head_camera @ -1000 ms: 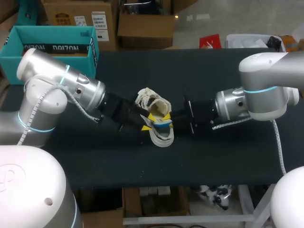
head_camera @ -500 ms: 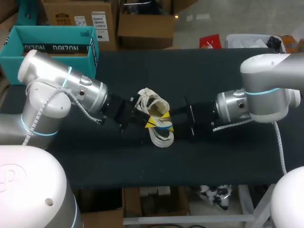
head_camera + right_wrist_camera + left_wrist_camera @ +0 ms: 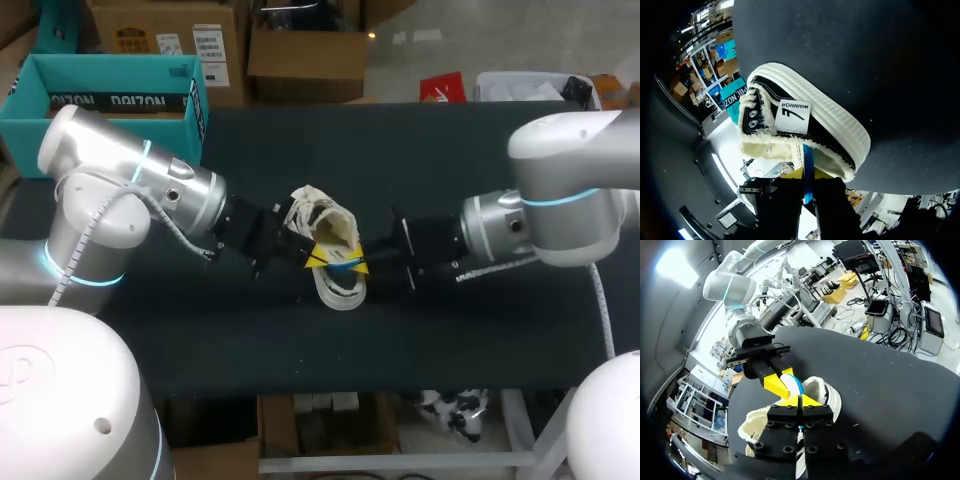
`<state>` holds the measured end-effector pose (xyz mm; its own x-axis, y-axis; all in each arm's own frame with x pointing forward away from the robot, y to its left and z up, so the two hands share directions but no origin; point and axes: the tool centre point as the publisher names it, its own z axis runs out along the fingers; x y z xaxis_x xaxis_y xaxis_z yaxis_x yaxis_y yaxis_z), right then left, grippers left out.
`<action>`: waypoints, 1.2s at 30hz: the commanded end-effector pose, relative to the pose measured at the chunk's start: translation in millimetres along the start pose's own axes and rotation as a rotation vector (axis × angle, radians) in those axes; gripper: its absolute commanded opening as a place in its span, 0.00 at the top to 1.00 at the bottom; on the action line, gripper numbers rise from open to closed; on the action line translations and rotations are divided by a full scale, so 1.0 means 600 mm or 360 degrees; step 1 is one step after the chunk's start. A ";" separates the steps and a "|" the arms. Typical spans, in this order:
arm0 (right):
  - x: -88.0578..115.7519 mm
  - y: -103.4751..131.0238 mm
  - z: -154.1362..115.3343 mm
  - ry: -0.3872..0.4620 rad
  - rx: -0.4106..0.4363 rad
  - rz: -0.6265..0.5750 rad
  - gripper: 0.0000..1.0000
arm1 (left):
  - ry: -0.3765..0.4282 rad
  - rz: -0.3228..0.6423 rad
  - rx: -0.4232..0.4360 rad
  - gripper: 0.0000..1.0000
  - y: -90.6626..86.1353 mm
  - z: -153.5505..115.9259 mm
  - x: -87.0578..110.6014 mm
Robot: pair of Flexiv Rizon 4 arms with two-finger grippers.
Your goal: Open the shoe tongue, take the insole out of the shoe, put the insole back into the shoe, and pack the shoe into the shoebox
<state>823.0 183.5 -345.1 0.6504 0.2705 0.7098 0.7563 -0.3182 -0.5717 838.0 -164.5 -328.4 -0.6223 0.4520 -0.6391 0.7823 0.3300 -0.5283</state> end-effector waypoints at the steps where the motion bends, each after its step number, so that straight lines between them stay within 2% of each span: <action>1: 0.000 0.017 0.013 -0.0007 0.0034 0.0001 1.00 | -0.0001 -0.0017 -0.0020 1.00 0.011 0.011 -0.003; 8: 0.003 0.056 0.029 -0.0016 0.0063 0.0019 1.00 | 0.0007 -0.0111 -0.0075 1.00 0.047 0.017 -0.007; 13: 0.004 0.062 0.032 -0.0018 0.0079 0.0022 1.00 | 0.0009 -0.0136 -0.0080 1.00 0.055 0.015 -0.007; 14: 0.004 0.062 0.032 -0.0019 0.0079 0.0021 1.00 | 0.0010 -0.0138 -0.0080 0.90 0.055 0.014 -0.005; 15: 0.005 0.061 0.031 -0.0020 0.0078 0.0021 1.00 | 0.0016 -0.0140 -0.0077 0.74 0.053 0.014 -0.004; 16: 0.005 0.060 0.030 -0.0020 0.0076 0.0021 1.00 | 0.0021 -0.0137 -0.0075 0.65 0.052 0.014 -0.003; 19: 0.006 0.052 0.026 -0.0032 0.0057 0.0022 1.00 | 0.0031 -0.0131 -0.0064 0.50 0.047 0.013 -0.002; 24: 0.007 0.038 0.021 -0.0078 0.0010 0.0025 1.00 | 0.0050 -0.0129 -0.0027 0.33 0.035 0.006 -0.003; 26: 0.007 0.036 0.020 -0.0100 -0.0009 0.0034 1.00 | 0.0057 -0.0126 -0.0026 0.33 0.031 0.005 -0.003; 29: 0.005 0.036 0.022 -0.0102 -0.0007 0.0035 1.00 | 0.0060 -0.0122 -0.0027 0.38 0.024 0.010 -0.003; 31: 0.004 0.038 0.023 -0.0114 -0.0010 0.0041 1.00 | 0.0064 -0.0118 -0.0026 0.52 0.021 0.018 -0.002; 33: 0.005 0.037 0.024 -0.0127 -0.0017 0.0044 1.00 | 0.0067 -0.0114 -0.0025 0.58 0.019 0.020 -0.002; 35: 0.005 0.030 0.024 -0.0150 -0.0028 0.0056 0.63 | 0.0068 -0.0111 -0.0025 0.59 0.018 0.017 -0.005; 36: 0.005 0.026 0.022 -0.0154 -0.0032 0.0059 0.55 | 0.0067 -0.0110 -0.0025 0.58 0.017 0.012 -0.006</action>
<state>839.9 189.3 -362.7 0.6799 0.3301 0.6548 0.7330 -0.3343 -0.5925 847.6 -169.2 -337.1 -0.6731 0.4633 -0.5765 0.7382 0.3739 -0.5615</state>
